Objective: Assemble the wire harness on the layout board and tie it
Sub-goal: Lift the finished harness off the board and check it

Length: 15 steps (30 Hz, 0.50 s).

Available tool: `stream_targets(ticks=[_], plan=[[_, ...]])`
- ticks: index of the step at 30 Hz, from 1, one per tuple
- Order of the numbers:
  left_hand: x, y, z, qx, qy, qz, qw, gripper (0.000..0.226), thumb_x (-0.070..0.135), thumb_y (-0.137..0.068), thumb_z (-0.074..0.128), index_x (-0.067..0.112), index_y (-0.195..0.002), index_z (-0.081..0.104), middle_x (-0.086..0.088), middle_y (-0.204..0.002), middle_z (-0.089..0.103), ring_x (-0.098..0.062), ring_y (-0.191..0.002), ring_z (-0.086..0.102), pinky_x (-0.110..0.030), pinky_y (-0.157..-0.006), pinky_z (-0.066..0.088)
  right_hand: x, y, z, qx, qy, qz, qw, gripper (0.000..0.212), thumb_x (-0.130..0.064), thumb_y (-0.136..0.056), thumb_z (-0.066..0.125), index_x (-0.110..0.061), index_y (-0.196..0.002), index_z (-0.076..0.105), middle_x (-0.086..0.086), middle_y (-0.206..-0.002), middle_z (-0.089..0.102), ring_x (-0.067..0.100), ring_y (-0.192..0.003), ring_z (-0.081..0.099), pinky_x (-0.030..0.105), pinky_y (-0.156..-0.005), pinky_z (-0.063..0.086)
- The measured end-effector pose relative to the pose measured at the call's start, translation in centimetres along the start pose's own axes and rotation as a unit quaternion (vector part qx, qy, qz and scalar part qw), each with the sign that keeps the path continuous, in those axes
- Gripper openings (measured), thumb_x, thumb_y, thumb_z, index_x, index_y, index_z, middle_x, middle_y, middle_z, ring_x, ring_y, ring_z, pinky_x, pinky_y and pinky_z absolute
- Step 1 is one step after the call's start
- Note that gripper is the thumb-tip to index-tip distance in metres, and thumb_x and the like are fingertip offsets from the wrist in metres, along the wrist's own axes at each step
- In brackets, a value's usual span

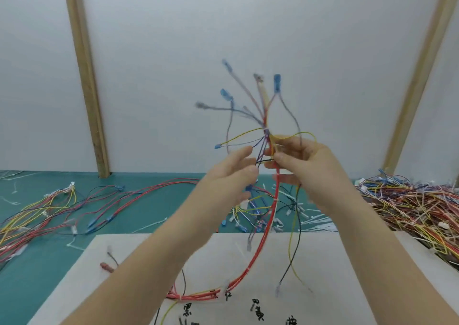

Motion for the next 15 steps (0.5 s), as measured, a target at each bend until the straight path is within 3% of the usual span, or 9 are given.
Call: stream_targets(ticks=[3,5,6,8,10,12,13,15], plan=[[-1.2,-0.3,0.5,-0.037,0.122,-0.017,0.992,0.032,0.010,-0.085,0.047,0.035,-0.095,0.065,0.016,-0.111,0.058,-0.014,-0.097,0.058,-0.027,-0.083,0.045,-2.0,1.7,4.2,-0.115,0.237,-0.103,0.959,0.060,-0.007,-0.084,0.055,-0.049,-0.124,0.040,-0.021,-0.118,0.054,-0.009,-0.103,0.052,0.004,-0.086,0.041],[-1.5,-0.3,0.6,-0.079,0.207,-0.025,0.975,0.029,0.024,-0.076,0.049,0.018,-0.101,0.062,0.001,-0.109,0.059,-0.019,-0.090,0.059,-0.028,-0.075,0.048,-1.0,2.9,6.7,-0.206,0.341,-0.079,0.914,0.075,-0.018,-0.083,0.052,-0.052,-0.138,0.015,-0.009,-0.152,0.018,0.004,-0.138,0.016,0.020,-0.110,0.024],[-1.8,-0.3,0.4,-0.095,0.238,-0.039,0.966,0.038,0.032,-0.074,0.049,0.013,-0.106,0.058,-0.005,-0.108,0.058,-0.020,-0.084,0.059,-0.027,-0.070,0.049,-0.3,3.3,7.3,-0.229,0.376,-0.057,0.896,0.080,-0.025,-0.082,0.050,-0.051,-0.141,0.003,-0.013,-0.155,-0.005,0.008,-0.142,-0.005,0.032,-0.116,0.016],[-2.4,-0.3,-0.2,-0.115,0.284,-0.070,0.949,0.053,0.045,-0.074,0.046,0.013,-0.114,0.057,-0.008,-0.112,0.059,-0.022,-0.086,0.061,-0.030,-0.068,0.050,0.5,3.6,7.5,-0.244,0.390,-0.024,0.888,0.079,-0.036,-0.083,0.048,-0.050,-0.142,-0.003,-0.023,-0.151,-0.021,0.007,-0.138,-0.024,0.041,-0.117,0.005],[-3.1,-0.5,-1.1,-0.108,0.319,-0.102,0.936,0.065,0.056,-0.073,0.044,0.012,-0.118,0.061,-0.010,-0.121,0.060,-0.029,-0.099,0.060,-0.037,-0.075,0.052,0.3,3.5,7.1,-0.245,0.325,0.007,0.914,0.063,-0.050,-0.085,0.048,-0.050,-0.141,0.019,-0.030,-0.150,-0.014,0.000,-0.137,-0.021,0.037,-0.114,0.000],[-3.4,-0.6,-1.8,-0.093,0.331,-0.128,0.930,0.084,0.071,-0.067,0.041,0.010,-0.123,0.058,-0.013,-0.132,0.054,-0.035,-0.112,0.053,-0.053,-0.087,0.046,-0.7,3.5,6.8,-0.231,0.233,0.020,0.944,0.033,-0.057,-0.084,0.043,-0.055,-0.116,0.052,-0.029,-0.151,0.010,-0.002,-0.140,-0.001,0.032,-0.113,0.003],[-3.6,-0.8,-2.1,-0.087,0.332,-0.136,0.929,0.092,0.077,-0.061,0.040,0.009,-0.120,0.060,-0.015,-0.132,0.052,-0.036,-0.111,0.053,-0.057,-0.091,0.041,-1.2,3.3,6.5,-0.221,0.210,0.008,0.952,0.022,-0.052,-0.088,0.043,-0.055,-0.098,0.062,-0.029,-0.146,0.026,-0.003,-0.139,0.013,0.035,-0.116,0.006],[-3.5,-1.0,-2.8,-0.070,0.321,-0.154,0.932,0.089,0.079,-0.055,0.045,0.007,-0.100,0.071,-0.015,-0.119,0.061,-0.034,-0.098,0.063,-0.058,-0.087,0.043,-2.0,3.1,6.3,-0.223,0.238,-0.062,0.943,0.029,-0.036,-0.096,0.043,-0.052,-0.086,0.065,-0.037,-0.123,0.050,-0.010,-0.128,0.033,0.045,-0.116,0.006]])
Point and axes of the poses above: each hand's wrist, its own y-axis away from the middle knuckle, its own z-axis out of the palm, x = y × z, the point moved 7 cm from there along -y, towards the middle knuckle
